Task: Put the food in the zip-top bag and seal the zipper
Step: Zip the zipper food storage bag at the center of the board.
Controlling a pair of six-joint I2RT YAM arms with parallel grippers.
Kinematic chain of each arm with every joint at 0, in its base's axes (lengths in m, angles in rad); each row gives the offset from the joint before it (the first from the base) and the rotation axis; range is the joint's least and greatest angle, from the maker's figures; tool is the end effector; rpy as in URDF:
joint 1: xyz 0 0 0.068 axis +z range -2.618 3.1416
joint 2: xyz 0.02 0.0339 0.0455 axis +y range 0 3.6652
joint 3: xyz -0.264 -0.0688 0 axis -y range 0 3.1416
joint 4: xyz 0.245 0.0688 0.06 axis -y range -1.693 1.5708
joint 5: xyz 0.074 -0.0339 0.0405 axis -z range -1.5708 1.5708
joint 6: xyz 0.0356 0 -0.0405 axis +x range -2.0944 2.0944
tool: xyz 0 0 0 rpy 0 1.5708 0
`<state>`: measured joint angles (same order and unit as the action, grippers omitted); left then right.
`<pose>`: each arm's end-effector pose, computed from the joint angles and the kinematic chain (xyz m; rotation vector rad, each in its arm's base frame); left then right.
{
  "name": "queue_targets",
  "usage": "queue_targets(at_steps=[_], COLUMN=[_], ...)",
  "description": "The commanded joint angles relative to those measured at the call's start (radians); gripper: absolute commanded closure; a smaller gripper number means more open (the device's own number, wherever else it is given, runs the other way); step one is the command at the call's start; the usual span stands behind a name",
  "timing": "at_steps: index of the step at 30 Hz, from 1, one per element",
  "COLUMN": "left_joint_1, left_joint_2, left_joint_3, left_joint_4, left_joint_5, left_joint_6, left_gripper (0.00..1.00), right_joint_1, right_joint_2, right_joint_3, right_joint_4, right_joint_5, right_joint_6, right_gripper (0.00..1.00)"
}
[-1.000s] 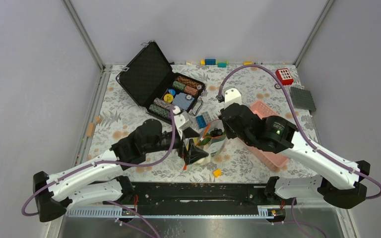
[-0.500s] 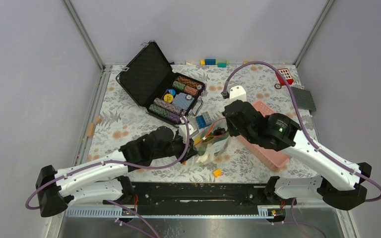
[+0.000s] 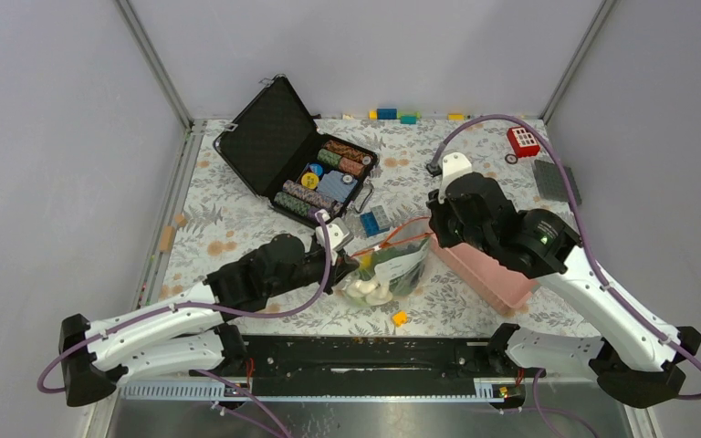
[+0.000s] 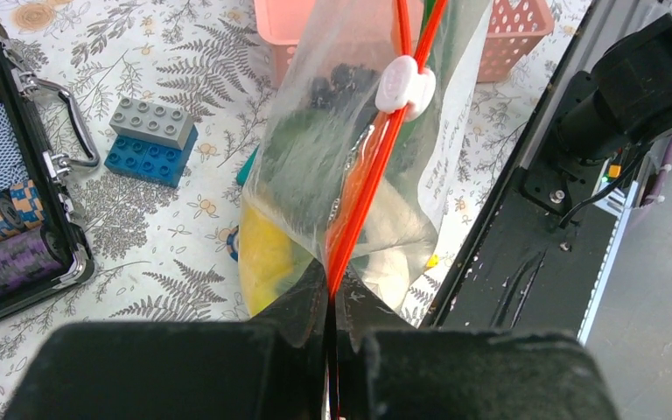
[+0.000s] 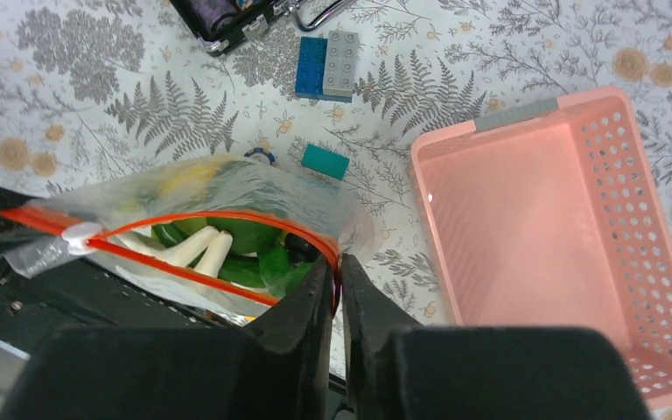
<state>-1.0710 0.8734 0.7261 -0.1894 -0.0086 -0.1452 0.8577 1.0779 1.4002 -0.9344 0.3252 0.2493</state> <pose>0.0985 -0.1798 0.3030 0.8843 1.7855 -0.8006 0.1372 0.1413 0.4187 -0.4697 2.1088 0.2878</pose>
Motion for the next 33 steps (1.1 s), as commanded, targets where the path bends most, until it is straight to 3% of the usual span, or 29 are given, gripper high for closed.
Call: queue_targets(at_steps=[1,4,6,9,15,21,24,28,33], left_joint_1=[0.004,0.003,0.003,0.003,0.003,0.003,0.003,0.003,0.003], left_joint_2=[0.002,0.019,0.023,0.021,-0.007,-0.020,-0.023,-0.030,-0.039], left_joint_3=[0.016,0.035,0.039,0.044,0.059,0.057,0.050,0.045,0.037], left_joint_4=[-0.065,-0.064,-0.064,-0.064,-0.060,-0.039,-0.032,-0.032,-0.026], left_joint_5=[-0.033,-0.012,-0.004,-0.001,0.030,0.060,0.065,0.077,0.086], left_joint_6=[0.044,0.059,0.063,0.065,0.079,0.075,0.066,0.056,0.047], left_gripper=[1.00,1.00,1.00,1.00,1.00,1.00,1.00,1.00,1.00], right_joint_1=[-0.036,-0.036,-0.036,-0.036,-0.036,-0.034,-0.012,0.101,0.126], right_joint_2=[-0.065,-0.107,-0.136,-0.151,-0.130,0.035,0.082,0.112,0.136], right_joint_3=[-0.033,-0.073,-0.082,-0.061,-0.091,0.009,-0.001,-0.041,-0.048], right_joint_4=[0.005,0.106,0.174,0.237,0.195,0.106,0.135,0.213,0.218], right_joint_5=[0.012,-0.008,-0.010,-0.162,-0.735,-0.990,-1.004,-0.797,-0.738], right_joint_6=[-0.195,-0.337,-0.399,-0.512,-1.000,-1.016,-0.969,-0.945,-0.909], right_gripper=[0.84,0.61,0.54,0.50,0.41,0.43,0.42,0.42,0.42])
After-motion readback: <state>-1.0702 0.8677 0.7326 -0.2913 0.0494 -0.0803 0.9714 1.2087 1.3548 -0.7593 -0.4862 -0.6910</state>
